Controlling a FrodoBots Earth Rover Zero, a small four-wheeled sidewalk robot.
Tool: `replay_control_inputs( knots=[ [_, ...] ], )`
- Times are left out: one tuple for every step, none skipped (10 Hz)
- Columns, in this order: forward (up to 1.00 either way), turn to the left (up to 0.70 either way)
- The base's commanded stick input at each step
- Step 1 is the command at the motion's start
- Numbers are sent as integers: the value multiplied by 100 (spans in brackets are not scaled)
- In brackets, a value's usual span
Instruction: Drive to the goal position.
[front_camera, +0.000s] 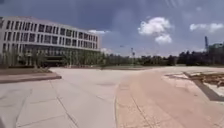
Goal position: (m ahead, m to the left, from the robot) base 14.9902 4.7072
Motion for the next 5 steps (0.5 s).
replay_control_inputs(
  knots=[
    [50,0],
    [50,0],
    [50,0],
    [50,0],
    [50,10]
  ],
)
